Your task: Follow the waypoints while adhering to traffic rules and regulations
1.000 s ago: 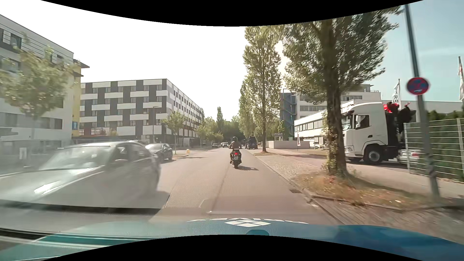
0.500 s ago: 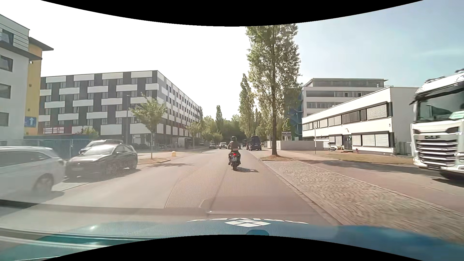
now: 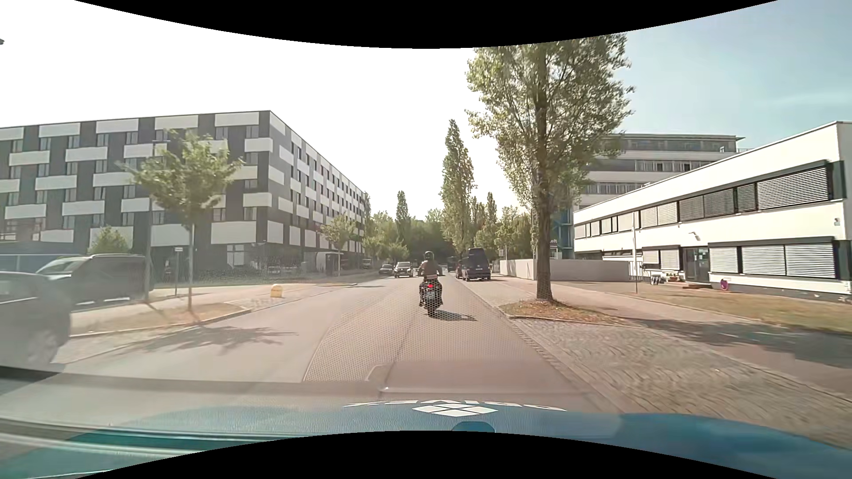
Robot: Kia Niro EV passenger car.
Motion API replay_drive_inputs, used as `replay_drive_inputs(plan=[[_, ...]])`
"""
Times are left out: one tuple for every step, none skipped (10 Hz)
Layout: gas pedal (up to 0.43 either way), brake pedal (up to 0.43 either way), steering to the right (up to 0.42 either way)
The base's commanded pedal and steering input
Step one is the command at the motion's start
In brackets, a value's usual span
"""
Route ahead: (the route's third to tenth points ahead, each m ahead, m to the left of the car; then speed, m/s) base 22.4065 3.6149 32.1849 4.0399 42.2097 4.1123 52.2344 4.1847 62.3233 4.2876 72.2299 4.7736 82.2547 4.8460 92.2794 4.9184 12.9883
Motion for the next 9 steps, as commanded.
replay_drive_inputs(plan=[[0.0, 0.165, -0.006], [0.0, 0.152, -0.007], [0.0, 0.152, -0.007], [0.0, 0.134, -0.007], [0.0, 0.134, -0.007], [0.0, 0.134, -0.008], [0.0, 0.134, -0.009], [0.0, 0.134, -0.008], [0.0, 0.128, -0.008]])
